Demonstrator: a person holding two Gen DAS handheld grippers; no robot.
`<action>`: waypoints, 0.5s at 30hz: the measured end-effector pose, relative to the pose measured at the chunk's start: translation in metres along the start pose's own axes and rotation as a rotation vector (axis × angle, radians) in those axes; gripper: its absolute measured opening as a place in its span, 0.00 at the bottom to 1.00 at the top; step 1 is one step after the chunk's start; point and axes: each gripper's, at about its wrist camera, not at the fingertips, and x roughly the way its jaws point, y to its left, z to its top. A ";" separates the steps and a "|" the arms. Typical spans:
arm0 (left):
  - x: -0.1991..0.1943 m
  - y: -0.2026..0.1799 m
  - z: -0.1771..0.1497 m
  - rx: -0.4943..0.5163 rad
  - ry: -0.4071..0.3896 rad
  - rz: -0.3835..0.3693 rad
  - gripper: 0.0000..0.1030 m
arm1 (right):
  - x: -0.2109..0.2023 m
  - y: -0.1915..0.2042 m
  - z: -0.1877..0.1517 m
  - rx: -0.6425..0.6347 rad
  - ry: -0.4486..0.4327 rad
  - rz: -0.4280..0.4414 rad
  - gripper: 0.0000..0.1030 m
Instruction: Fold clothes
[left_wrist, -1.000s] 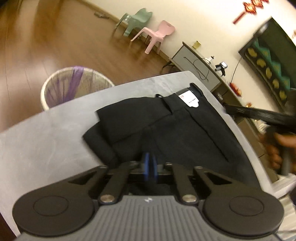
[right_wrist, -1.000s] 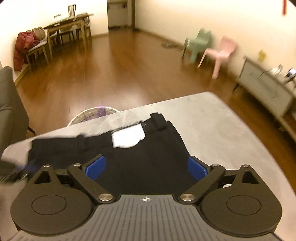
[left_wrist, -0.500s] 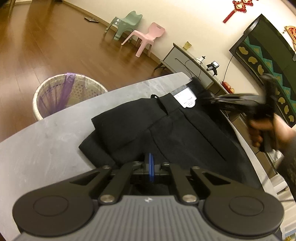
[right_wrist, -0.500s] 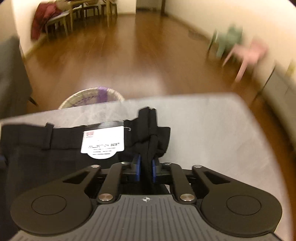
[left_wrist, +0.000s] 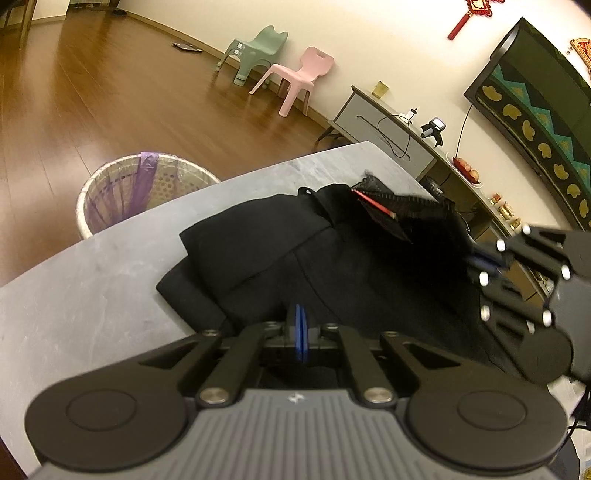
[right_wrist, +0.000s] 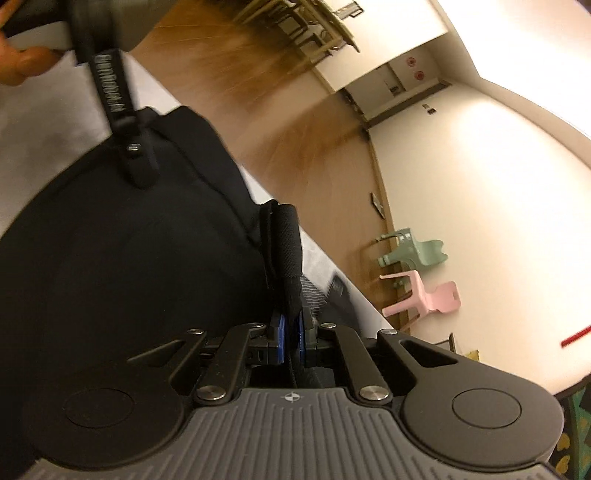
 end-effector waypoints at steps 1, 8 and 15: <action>0.000 0.000 0.000 0.002 -0.001 0.002 0.04 | 0.003 -0.008 -0.001 0.037 0.005 0.005 0.06; -0.005 0.001 0.001 -0.017 0.010 -0.010 0.10 | 0.045 -0.092 -0.022 0.443 0.095 0.096 0.06; -0.035 0.058 0.012 -0.324 -0.131 0.001 0.28 | 0.086 -0.116 -0.029 0.555 0.250 -0.022 0.07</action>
